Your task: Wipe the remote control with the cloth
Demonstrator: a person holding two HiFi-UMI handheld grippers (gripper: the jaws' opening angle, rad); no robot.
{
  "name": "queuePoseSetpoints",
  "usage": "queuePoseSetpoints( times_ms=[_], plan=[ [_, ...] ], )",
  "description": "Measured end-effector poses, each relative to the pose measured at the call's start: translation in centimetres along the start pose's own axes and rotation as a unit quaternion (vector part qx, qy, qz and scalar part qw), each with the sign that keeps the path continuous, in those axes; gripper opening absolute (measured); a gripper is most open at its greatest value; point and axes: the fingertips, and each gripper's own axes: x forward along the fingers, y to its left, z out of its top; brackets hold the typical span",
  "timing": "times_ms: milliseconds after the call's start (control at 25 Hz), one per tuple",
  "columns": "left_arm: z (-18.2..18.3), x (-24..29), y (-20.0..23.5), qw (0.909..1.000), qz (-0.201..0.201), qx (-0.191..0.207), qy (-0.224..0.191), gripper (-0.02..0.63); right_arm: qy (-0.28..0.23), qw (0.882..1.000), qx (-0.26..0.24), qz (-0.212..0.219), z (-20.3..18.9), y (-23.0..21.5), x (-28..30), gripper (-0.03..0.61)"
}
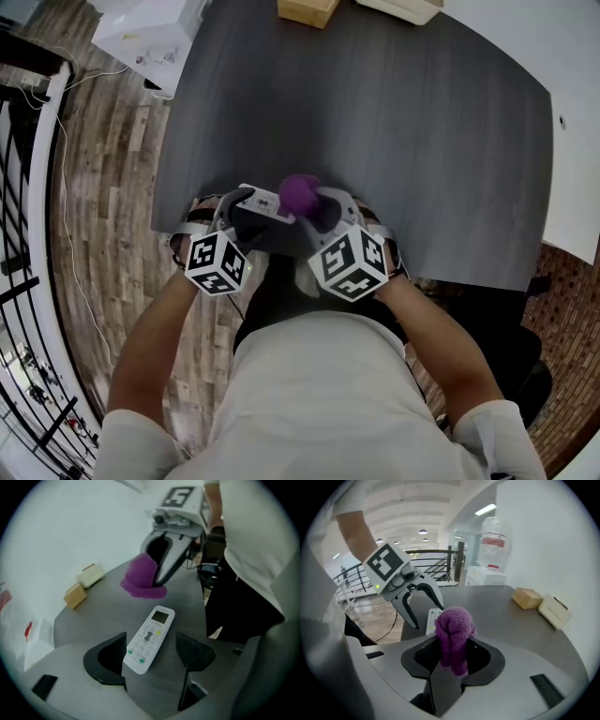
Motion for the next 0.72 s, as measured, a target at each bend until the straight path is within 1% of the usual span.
queuePoseSetpoints(
  times_ms=[40, 120, 200, 240, 280, 320, 400, 440, 480, 520, 560, 600, 720],
  plan=[
    [0.3, 0.6, -0.2, 0.9994, -0.009, 0.033, 0.008, 0.305, 0.007, 1.000, 0.026, -0.004, -0.9, -0.4, -0.5, 0.137],
    [0.8, 1.9, -0.8, 0.9960, -0.029, 0.082, 0.020, 0.310, 0.026, 0.998, 0.056, -0.007, -2.9, -0.6, -0.9, 0.137],
    [1.2, 3.0, -1.2, 0.9919, -0.055, 0.111, 0.027, 0.310, 0.040, 0.995, 0.086, -0.004, -4.7, -0.5, -1.0, 0.137],
    [1.3, 3.3, -1.3, 0.9907, -0.069, 0.113, 0.030, 0.310, 0.044, 0.993, 0.112, 0.000, -5.4, -0.5, -1.0, 0.137],
    [1.3, 3.5, -1.3, 0.9906, -0.084, 0.104, 0.031, 0.310, 0.046, 0.989, 0.142, 0.006, -6.0, -0.5, -0.9, 0.137],
    [1.1, 3.6, -1.3, 0.9912, -0.099, 0.083, 0.031, 0.310, 0.048, 0.984, 0.173, 0.014, -6.5, -0.4, -0.8, 0.137],
    [0.7, 3.7, -1.1, 0.9917, -0.122, 0.025, 0.033, 0.308, 0.049, 0.973, 0.224, 0.031, -7.0, -0.1, -0.5, 0.137],
    [0.4, 3.7, -1.1, 0.9911, -0.128, -0.003, 0.037, 0.305, 0.049, 0.969, 0.241, 0.037, -7.1, 0.1, -0.4, 0.137],
    [0.3, 3.7, -1.1, 0.9903, -0.130, -0.026, 0.041, 0.284, 0.051, 0.966, 0.249, 0.039, -7.1, 0.1, -0.2, 0.137],
    [0.4, 3.7, -1.2, 0.9900, -0.128, -0.042, 0.042, 0.271, 0.057, 0.966, 0.249, 0.035, -7.1, 0.0, 0.0, 0.137],
    [0.4, 3.7, -1.2, 0.9902, -0.124, -0.051, 0.040, 0.250, 0.068, 0.969, 0.237, 0.024, -7.2, -0.2, 0.1, 0.137],
    [0.5, 3.7, -1.3, 0.9907, -0.118, -0.058, 0.036, 0.242, 0.081, 0.973, 0.215, 0.009, -7.2, -0.6, 0.4, 0.137],
    [0.5, 3.6, -1.3, 0.9916, -0.100, -0.078, 0.023, 0.238, 0.122, 0.985, 0.121, -0.025, -6.7, -1.5, 1.6, 0.137]
  ],
)
